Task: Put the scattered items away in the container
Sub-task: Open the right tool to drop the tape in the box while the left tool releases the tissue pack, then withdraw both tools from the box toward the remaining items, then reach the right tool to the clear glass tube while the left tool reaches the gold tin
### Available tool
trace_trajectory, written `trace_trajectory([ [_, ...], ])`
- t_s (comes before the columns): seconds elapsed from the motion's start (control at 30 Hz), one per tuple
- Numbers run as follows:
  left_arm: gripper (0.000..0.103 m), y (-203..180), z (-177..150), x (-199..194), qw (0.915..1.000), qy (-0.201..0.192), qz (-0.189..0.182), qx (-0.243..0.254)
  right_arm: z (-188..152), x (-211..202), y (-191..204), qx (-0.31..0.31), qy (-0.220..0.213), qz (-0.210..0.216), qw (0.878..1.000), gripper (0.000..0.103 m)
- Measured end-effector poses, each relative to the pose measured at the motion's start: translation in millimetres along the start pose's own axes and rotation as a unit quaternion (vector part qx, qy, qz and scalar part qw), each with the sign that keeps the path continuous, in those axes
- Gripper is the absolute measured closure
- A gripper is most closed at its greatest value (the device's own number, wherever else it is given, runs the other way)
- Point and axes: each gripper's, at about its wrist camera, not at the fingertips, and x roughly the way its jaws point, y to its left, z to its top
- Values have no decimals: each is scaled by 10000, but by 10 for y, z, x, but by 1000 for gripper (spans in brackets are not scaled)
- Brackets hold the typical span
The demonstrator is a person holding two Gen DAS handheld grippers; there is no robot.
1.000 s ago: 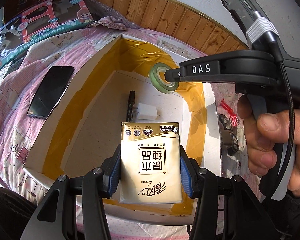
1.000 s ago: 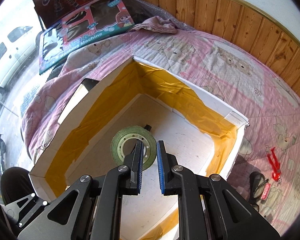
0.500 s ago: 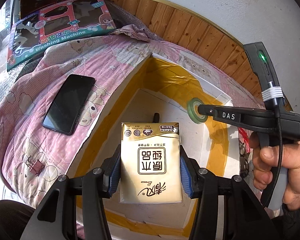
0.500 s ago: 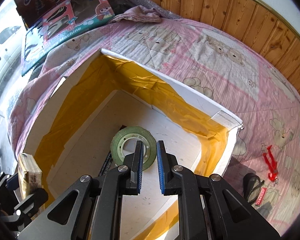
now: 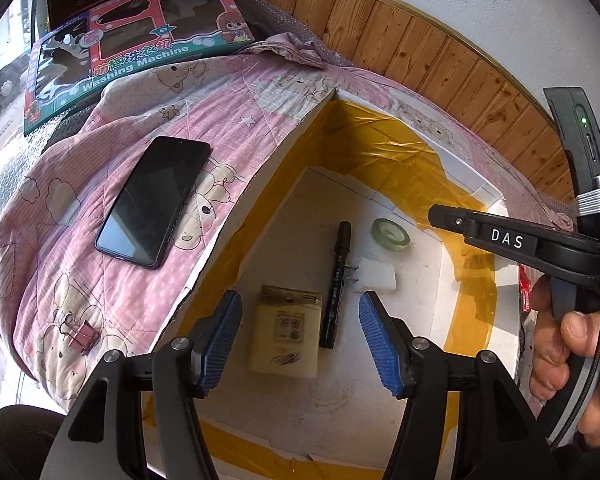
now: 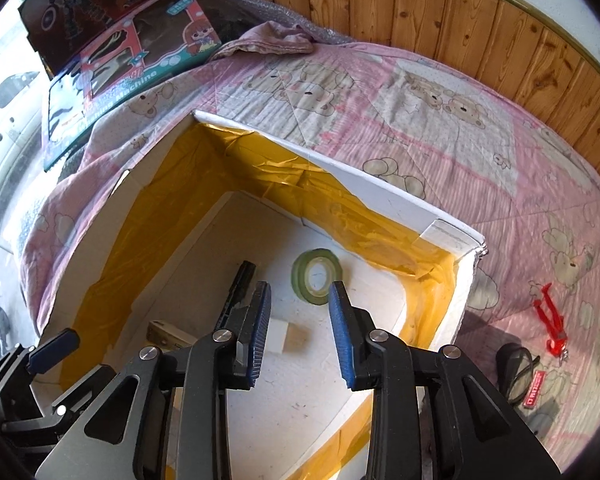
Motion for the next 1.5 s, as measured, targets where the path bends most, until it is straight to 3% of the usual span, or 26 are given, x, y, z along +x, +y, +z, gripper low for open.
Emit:
trace_trajectory([
  [0.33,40,-99,-173,-392,9993,-288,-232,20,-445,-691,-168,428,-539,915,9934,71],
  [0.5,40,-369,-333,-715,9958,-726,-233,498,-815,-1019,-186,427,-791,1363,9866,71],
  [0.67,40,-663,-487,-958,9891,-1011,-466,961,-1228,-1183,-239,576,-907,1529,9824,71],
  [0.87,40,-1011,-726,-1020,9827,-896,-748,1436,-1713,-1219,-538,997,-854,1489,9801,71],
  [1.03,40,-1282,-899,-961,9785,-656,-957,1703,-2089,-1210,-1009,1597,-802,1245,9760,71],
  [1.27,40,-1695,-1075,-812,9696,-298,-1239,2089,-2610,-1144,-1825,2771,-705,682,9558,69],
  [1.5,40,-2091,-1147,-495,9617,142,-1403,2352,-2774,-975,-2138,3175,-536,445,9457,69],
])
